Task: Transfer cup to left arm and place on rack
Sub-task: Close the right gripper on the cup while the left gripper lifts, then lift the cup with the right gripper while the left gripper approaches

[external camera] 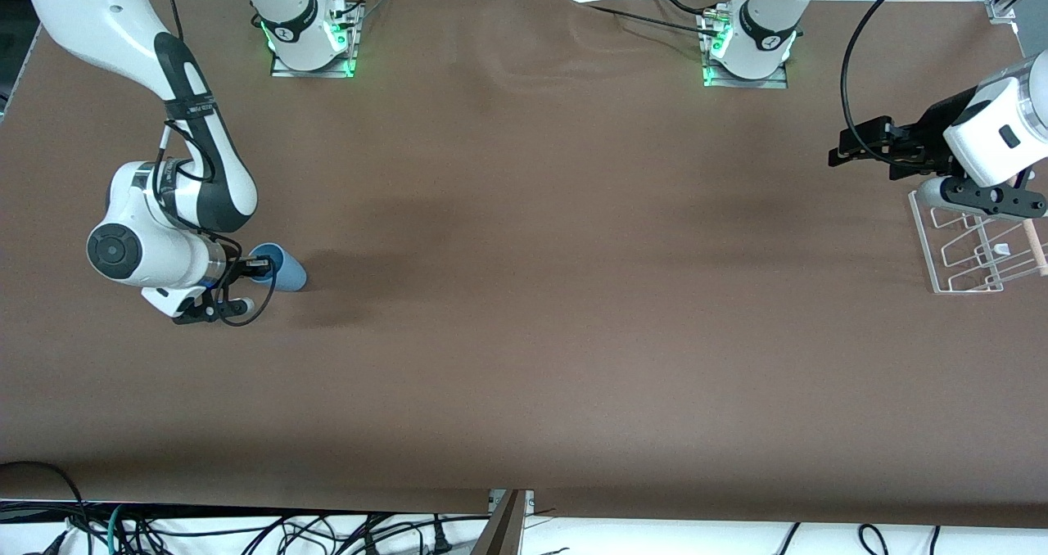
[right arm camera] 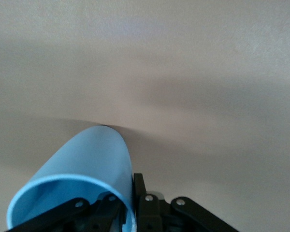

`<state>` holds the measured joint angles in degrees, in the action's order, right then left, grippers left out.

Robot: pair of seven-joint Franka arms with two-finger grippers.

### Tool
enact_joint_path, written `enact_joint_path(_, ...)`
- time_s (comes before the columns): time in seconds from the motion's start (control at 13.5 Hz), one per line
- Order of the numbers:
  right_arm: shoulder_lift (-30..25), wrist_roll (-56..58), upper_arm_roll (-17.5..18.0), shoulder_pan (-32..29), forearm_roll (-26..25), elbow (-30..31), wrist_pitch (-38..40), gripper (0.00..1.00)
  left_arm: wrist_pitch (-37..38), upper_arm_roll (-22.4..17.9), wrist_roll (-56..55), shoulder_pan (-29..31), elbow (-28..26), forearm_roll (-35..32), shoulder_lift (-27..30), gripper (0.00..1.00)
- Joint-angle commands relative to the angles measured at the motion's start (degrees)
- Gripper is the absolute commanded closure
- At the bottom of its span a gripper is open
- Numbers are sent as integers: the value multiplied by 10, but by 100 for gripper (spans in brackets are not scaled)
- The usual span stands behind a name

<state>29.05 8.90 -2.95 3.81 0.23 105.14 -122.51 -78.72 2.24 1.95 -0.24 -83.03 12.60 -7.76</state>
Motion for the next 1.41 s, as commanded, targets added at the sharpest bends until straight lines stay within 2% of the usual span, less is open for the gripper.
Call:
enact_joint_path(0.0,0,-5,5,0,-1,-38,50,100,1,21,64,1,-6,11,-1,0)
enact_joint_path(0.22,-2,-6,11,1,7,-119,172,100,1,21,152,1,-19,22,-2,0)
enact_joint_path(0.59,-10,-84,31,32,70,-240,363,100,-9,49,175,1,-25,24,-14,0)
enact_joint_path(0.74,-9,-150,38,45,144,-269,399,100,-18,50,184,1,-26,24,-16,0)
enact_joint_path(1.04,-10,-306,47,81,292,-276,408,100,-45,50,331,1,-34,24,-31,0)
enact_joint_path(1.18,-3,-419,56,95,381,-288,398,100,-53,50,410,0,-35,25,-32,0)
enact_joint_path(1.33,2,-506,57,118,456,-294,353,100,-70,55,473,-2,-46,43,-34,0)
